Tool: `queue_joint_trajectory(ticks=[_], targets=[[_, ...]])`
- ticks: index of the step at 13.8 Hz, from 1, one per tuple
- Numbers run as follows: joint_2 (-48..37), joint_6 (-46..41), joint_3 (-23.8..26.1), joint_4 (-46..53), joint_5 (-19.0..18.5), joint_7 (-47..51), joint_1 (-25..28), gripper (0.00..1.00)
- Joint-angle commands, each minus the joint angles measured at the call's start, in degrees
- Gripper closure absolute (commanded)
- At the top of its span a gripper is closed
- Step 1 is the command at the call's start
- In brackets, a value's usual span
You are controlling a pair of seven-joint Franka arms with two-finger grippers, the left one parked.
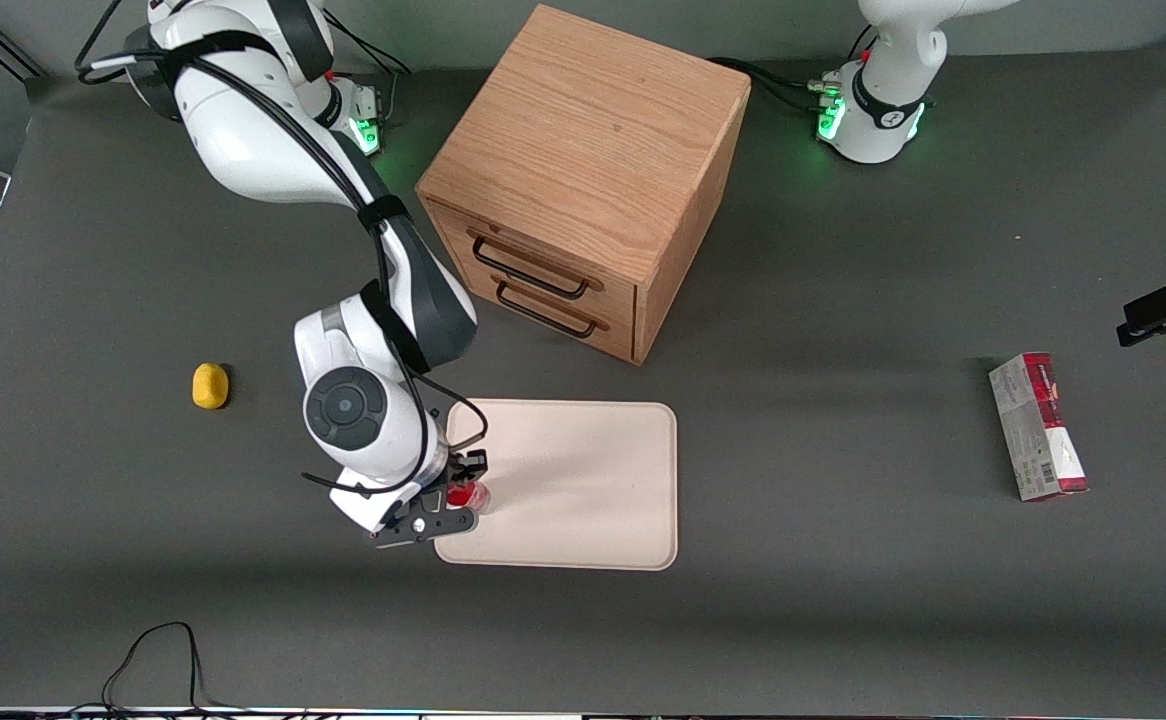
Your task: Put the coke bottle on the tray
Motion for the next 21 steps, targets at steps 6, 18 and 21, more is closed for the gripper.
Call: queue_joint_trajectory(ticks=[6, 18, 21], targets=[[2.12, 1.03, -0.14, 2.89, -0.04, 0.99, -0.11, 0.0], [-21.94, -25.75, -1.81, 2.54, -0.92, 0.2, -0.37, 0.0], [-29.23, -29.11, -4.62, -2.97, -0.92, -3.91, -1.68, 0.0]])
